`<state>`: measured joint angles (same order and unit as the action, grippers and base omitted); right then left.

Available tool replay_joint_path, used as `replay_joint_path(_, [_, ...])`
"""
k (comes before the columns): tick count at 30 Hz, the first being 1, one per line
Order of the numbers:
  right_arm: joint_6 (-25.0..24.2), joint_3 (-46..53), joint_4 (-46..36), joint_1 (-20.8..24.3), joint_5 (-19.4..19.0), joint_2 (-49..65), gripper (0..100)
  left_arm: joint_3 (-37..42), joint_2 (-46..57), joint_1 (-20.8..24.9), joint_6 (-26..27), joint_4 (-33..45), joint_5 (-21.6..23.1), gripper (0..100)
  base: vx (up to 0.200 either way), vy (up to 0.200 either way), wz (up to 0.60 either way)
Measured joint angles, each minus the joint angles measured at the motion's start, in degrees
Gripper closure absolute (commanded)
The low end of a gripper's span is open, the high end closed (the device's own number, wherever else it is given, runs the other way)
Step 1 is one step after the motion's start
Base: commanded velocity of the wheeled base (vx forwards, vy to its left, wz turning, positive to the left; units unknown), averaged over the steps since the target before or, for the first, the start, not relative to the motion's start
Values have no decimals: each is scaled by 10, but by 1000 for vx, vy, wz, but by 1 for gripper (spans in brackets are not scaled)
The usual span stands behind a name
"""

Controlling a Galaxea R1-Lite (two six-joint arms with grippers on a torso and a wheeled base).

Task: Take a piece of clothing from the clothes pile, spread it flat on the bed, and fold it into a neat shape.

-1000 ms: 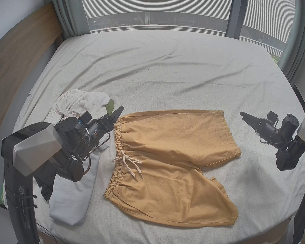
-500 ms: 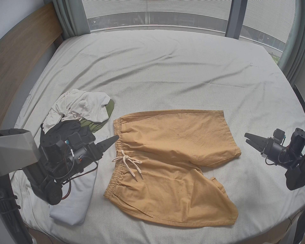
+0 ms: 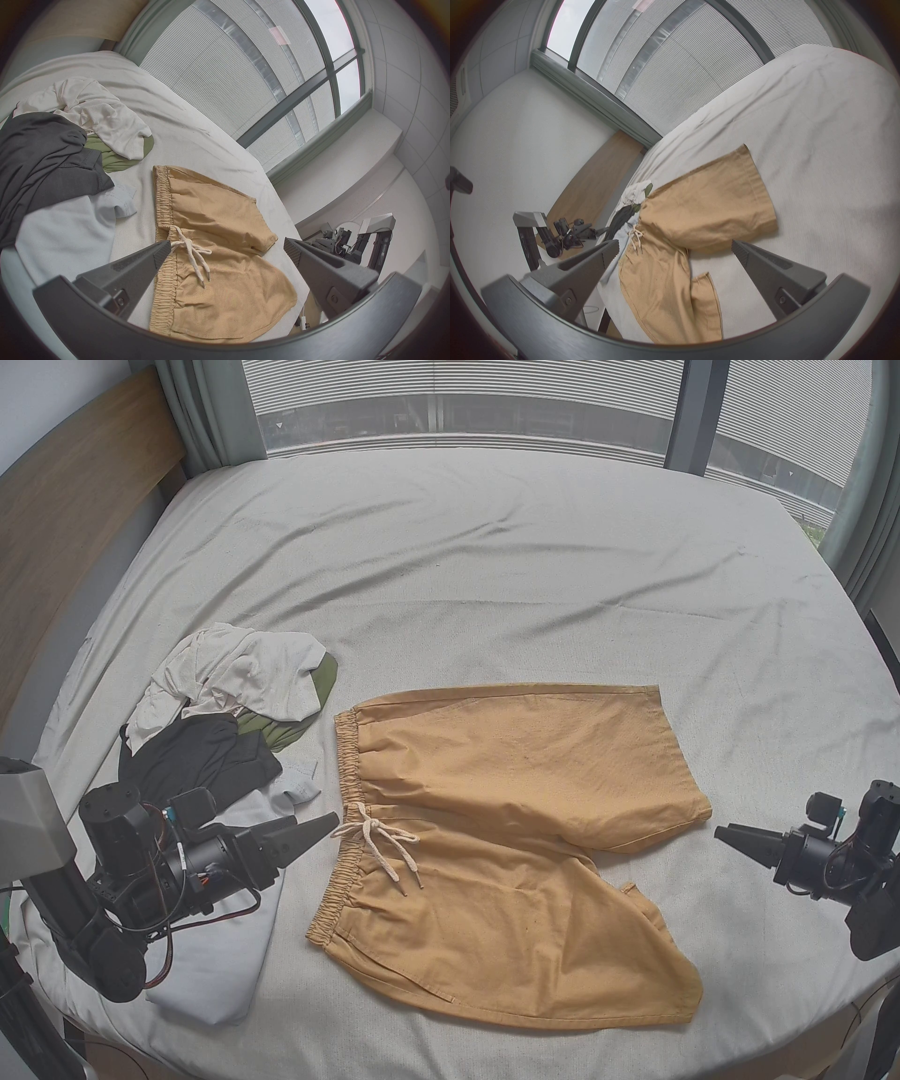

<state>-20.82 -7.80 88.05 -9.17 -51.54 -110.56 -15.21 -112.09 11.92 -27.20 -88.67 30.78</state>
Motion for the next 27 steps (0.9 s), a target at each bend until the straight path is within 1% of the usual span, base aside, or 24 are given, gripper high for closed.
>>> replay_joint_path(3, [24, 10, 0, 0, 0, -21, 0, 5, -2, 1, 8, 0, 1, 0, 0, 0, 0])
replay_joint_path(4, [42, 14, 0, -1, 0, -32, 0, 6, -3, 1, 10, 0, 1, 0, 0, 0, 0])
replay_joint_path(6, [60, 20, 0, -1, 1, -44, 0, 7, -5, 2, 12, 0, 1, 0, 0, 0, 0])
replay_joint_path(7, [84, 30, 0, -1, 1, -59, 0, 7, -7, 3, 13, 0, 0, 0, 0, 0, 0])
replay_joint_path(10, [126, 54, 0, -1, 0, -82, 0, 8, -11, 3, 14, 0, 0, 0, 0, 0, 0])
replay_joint_path(13, [143, 63, -10, -1, 0, -96, 0, 9, -14, 4, 14, 0, 0, 0, 0, 0, 0])
replay_joint_path(18, [148, 67, -45, 0, 1, -109, 0, 9, -22, 5, 15, 0, 0, 0, 0, 0, 0])
replay_joint_path(20, [158, 67, -65, 0, 1, -112, 0, 9, -25, 5, 15, 0, 0, 0, 0, 0, 0])
replay_joint_path(23, [187, 68, -105, 1, 1, -115, 0, 9, -30, 6, 15, -1, 0, 0, 0, 0, 0])
replay_joint_path(27, [251, 68, -185, -1, 1, -115, 0, 7, -34, 8, 15, -1, -1, 0, 0, 0, 0])
